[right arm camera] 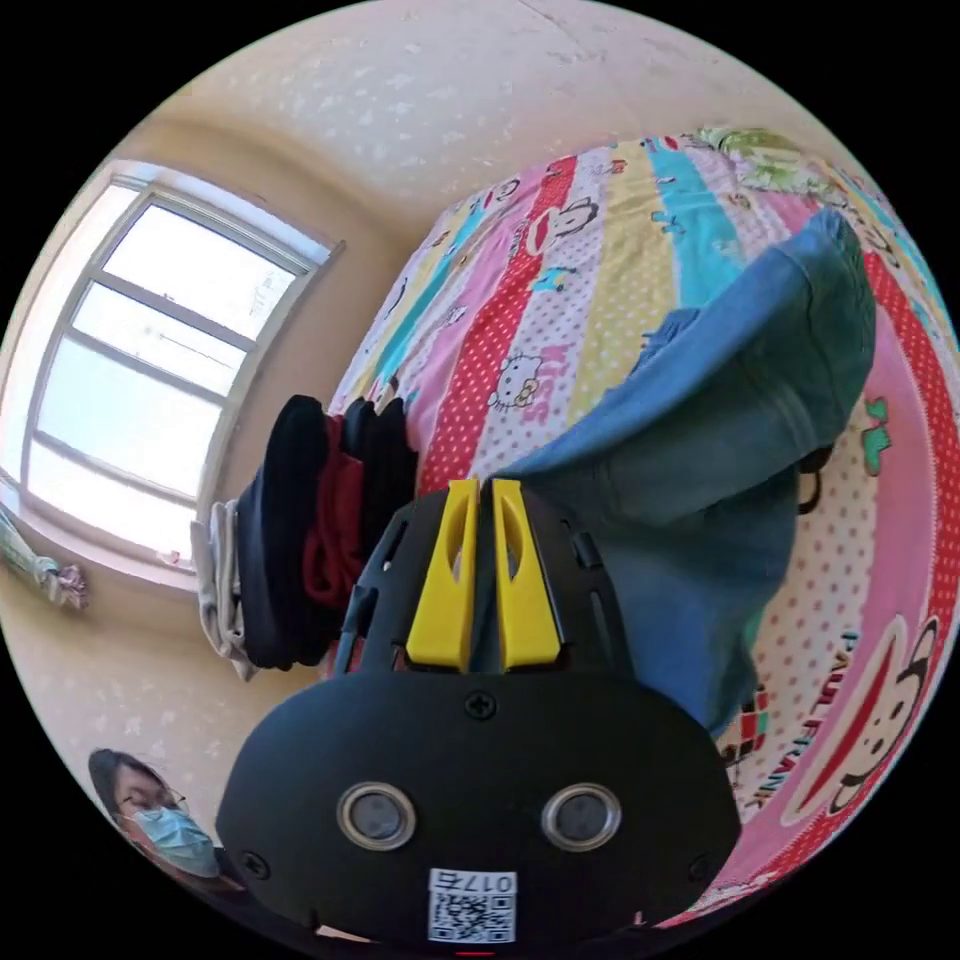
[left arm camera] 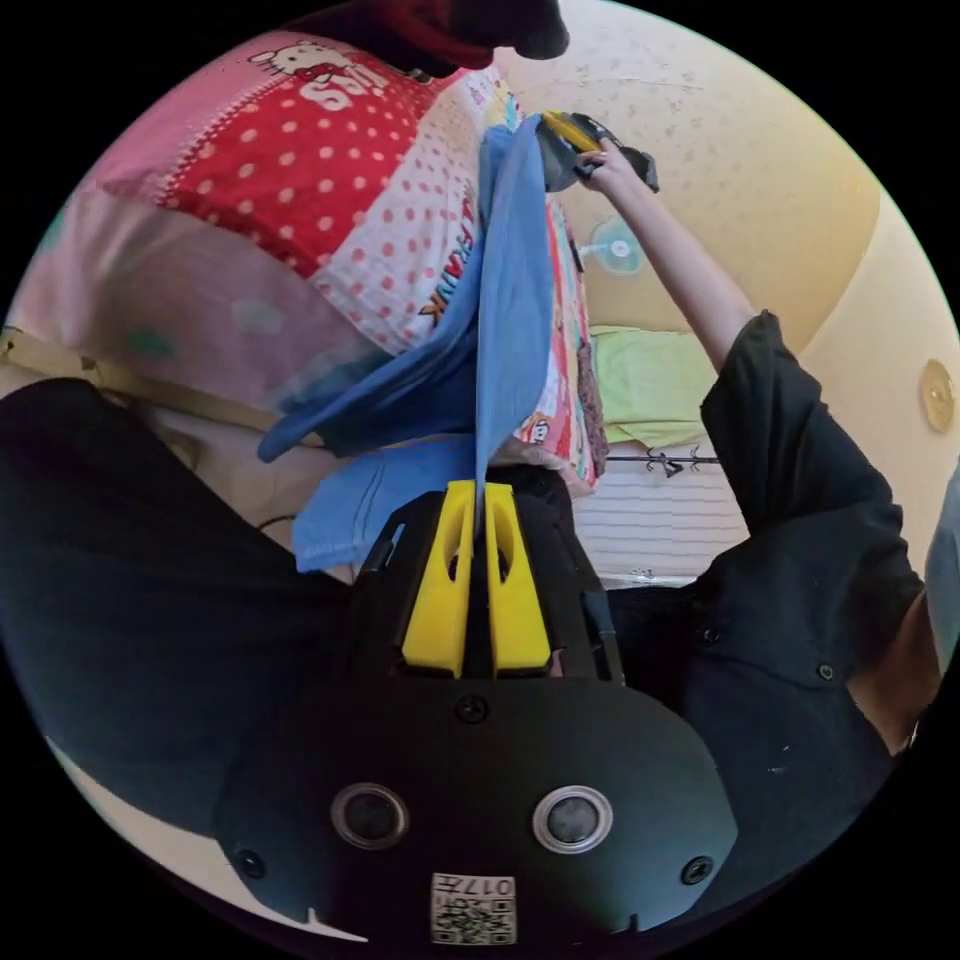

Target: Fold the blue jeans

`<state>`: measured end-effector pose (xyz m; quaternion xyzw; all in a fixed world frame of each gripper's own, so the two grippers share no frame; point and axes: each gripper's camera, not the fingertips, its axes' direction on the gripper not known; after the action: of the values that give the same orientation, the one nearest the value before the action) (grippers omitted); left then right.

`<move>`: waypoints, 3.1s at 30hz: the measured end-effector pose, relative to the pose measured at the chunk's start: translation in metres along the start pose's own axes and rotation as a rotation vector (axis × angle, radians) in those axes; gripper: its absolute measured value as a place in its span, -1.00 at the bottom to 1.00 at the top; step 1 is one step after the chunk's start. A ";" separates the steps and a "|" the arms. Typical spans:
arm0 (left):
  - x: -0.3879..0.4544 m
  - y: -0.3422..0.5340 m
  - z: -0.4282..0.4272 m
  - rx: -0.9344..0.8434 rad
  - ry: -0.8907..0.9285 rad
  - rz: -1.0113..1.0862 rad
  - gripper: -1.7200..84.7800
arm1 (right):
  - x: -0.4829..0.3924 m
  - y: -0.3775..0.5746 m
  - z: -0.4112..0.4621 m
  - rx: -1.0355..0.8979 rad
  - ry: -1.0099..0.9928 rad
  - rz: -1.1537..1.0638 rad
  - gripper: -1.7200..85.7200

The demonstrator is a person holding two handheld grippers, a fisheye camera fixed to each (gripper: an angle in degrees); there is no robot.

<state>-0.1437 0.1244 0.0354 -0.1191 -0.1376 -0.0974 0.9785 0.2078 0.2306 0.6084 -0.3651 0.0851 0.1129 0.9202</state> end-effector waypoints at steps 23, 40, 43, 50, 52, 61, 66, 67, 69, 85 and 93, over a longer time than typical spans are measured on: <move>0.033 -0.086 0.047 0.169 -0.079 0.149 -0.84 | 0.066 0.467 -0.145 0.021 -0.392 0.026 -0.85; 0.069 -0.030 0.042 -0.053 -0.031 0.135 -0.77 | 0.016 0.527 -0.289 -0.020 -0.170 0.042 -0.84; 0.094 -0.046 0.057 -0.024 -0.148 0.207 -0.76 | 0.023 0.529 -0.297 0.085 -0.132 0.121 -0.82; 0.107 -0.064 0.133 -0.170 -0.317 0.187 -0.73 | 0.004 0.550 -0.280 0.146 -0.053 0.076 -0.78; 0.106 -0.057 0.142 -0.157 -0.344 0.171 -0.73 | -0.004 0.560 -0.274 0.152 0.017 0.025 -0.78; 0.138 -0.034 0.124 0.035 -0.492 0.271 -0.77 | -0.038 0.573 -0.277 0.257 0.185 -0.077 -0.78; 0.130 -0.044 0.140 0.025 -0.540 0.256 -0.88 | -0.030 0.567 -0.271 0.245 0.136 -0.026 -0.81; 0.128 -0.044 0.139 0.023 -0.523 0.258 -0.90 | -0.028 0.567 -0.272 0.243 0.128 -0.015 -0.84; 0.126 -0.040 0.132 0.029 -0.482 0.251 -0.94 | -0.029 0.569 -0.273 0.240 0.075 -0.038 -0.88; 0.126 -0.026 0.057 0.234 -0.453 0.231 -0.79 | -0.077 0.558 -0.245 0.133 0.038 -0.220 -0.83; 0.099 -0.068 0.083 0.115 -0.383 0.149 -0.76 | -0.070 0.539 -0.220 0.124 0.013 -0.169 -0.78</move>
<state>-0.0857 0.0654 0.1558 -0.0893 -0.3169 0.0078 0.9442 -0.0214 0.4497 0.1150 -0.3140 0.0668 0.0267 0.9467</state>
